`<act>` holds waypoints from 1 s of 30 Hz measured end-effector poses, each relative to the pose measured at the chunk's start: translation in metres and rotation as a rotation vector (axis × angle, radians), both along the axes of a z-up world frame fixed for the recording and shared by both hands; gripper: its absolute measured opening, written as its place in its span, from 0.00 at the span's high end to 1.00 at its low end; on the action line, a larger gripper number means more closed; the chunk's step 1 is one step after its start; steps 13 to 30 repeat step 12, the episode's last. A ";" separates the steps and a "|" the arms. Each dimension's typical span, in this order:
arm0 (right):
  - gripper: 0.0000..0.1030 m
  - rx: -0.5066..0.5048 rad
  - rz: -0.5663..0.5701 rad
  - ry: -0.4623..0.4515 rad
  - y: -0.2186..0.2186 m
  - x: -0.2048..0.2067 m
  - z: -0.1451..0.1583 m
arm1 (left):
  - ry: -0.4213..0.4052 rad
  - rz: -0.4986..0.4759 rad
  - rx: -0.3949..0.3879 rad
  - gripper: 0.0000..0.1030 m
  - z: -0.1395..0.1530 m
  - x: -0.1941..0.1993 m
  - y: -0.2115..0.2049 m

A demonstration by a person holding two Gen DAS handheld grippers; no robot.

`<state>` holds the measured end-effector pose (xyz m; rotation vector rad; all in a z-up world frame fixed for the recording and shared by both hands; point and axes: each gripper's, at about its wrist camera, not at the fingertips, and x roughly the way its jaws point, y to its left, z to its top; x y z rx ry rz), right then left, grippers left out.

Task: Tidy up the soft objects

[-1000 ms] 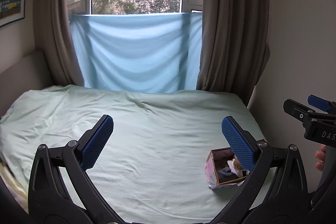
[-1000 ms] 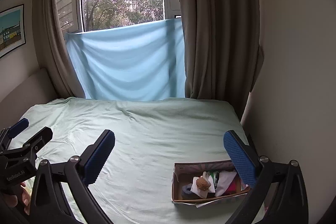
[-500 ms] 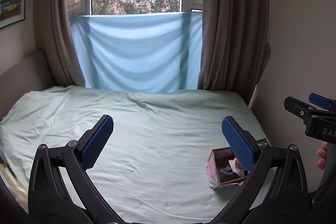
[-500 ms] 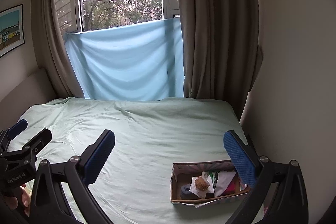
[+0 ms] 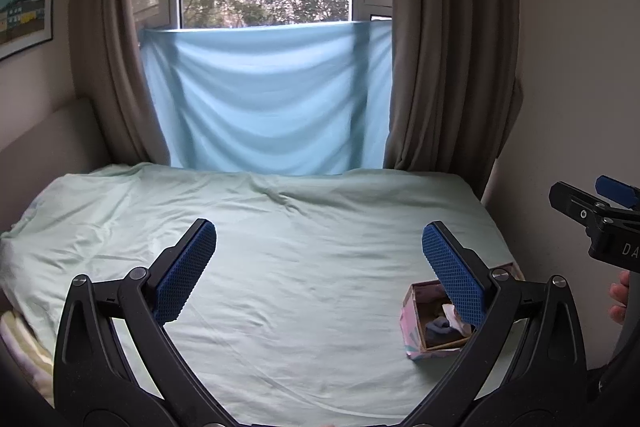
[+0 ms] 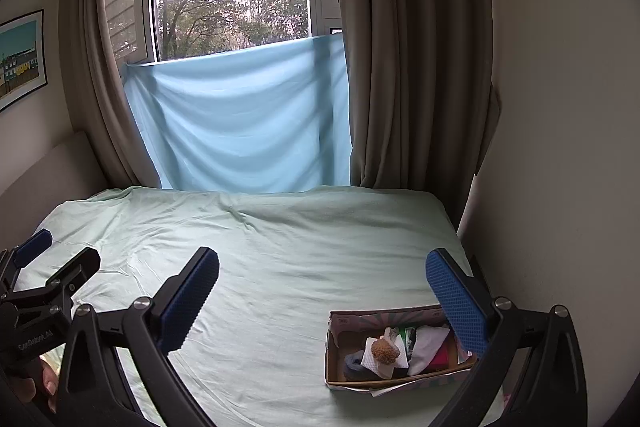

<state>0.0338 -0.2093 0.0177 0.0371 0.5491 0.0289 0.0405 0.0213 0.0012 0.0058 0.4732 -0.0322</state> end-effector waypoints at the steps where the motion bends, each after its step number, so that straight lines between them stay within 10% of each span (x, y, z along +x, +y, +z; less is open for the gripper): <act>1: 0.00 0.000 0.000 0.001 0.000 0.000 0.000 | -0.003 0.003 0.003 0.00 0.000 0.000 -0.001; 30: 0.00 0.005 -0.006 0.033 0.004 0.007 -0.005 | 0.020 0.016 -0.001 0.00 -0.008 0.006 0.000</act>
